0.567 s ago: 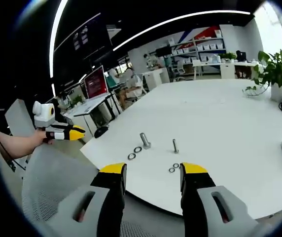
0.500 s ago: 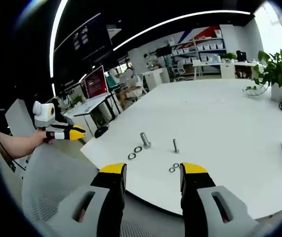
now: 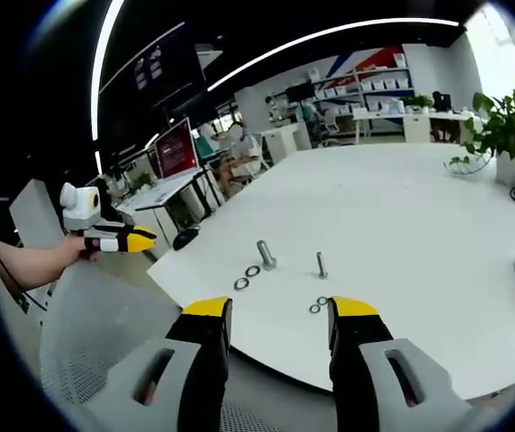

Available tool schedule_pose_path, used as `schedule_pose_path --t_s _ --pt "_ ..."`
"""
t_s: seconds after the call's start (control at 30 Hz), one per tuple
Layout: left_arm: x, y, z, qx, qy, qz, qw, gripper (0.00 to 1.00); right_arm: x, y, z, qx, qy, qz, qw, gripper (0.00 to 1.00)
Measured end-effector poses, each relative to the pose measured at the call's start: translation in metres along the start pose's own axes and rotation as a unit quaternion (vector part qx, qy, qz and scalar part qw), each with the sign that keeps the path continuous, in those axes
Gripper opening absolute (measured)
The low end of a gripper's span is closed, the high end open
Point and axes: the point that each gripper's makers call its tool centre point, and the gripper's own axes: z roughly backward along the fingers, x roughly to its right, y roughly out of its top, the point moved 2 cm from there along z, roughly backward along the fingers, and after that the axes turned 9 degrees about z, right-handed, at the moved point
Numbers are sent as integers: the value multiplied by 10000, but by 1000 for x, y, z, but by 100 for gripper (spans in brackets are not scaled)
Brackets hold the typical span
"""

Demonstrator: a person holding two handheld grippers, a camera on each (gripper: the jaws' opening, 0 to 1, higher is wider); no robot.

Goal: Place the washer onto the threaded stud by aligning its center hole with the stud, sliding it down to the base, and recovering from edge contact or off-axis alignment until the washer reaches the visible bottom stop.

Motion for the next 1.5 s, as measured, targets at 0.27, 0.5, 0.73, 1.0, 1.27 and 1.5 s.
schedule_pose_path --t_s 0.27,0.5,0.73,1.0,1.27,1.5 --pt "0 0 0 -4 10 10 10000 17 2 0 0 3 -37 -27 10000 45" --pt "0 -5 -2 -160 -35 22 9999 17 1 0 0 -4 -34 -28 10000 45" --pt "0 -6 -2 -173 -9 6 9998 18 2 -1 1 -18 -58 -62 10000 45" --pt "1 -6 -2 -179 7 8 9998 18 2 -2 1 -27 -51 -46 10000 44" --pt "-1 -7 -2 -188 15 10 9998 18 3 -2 1 -12 -78 -62 9999 44" --pt "-1 -7 -2 -204 34 19 9998 18 3 -1 1 -2 -65 -63 10000 44"
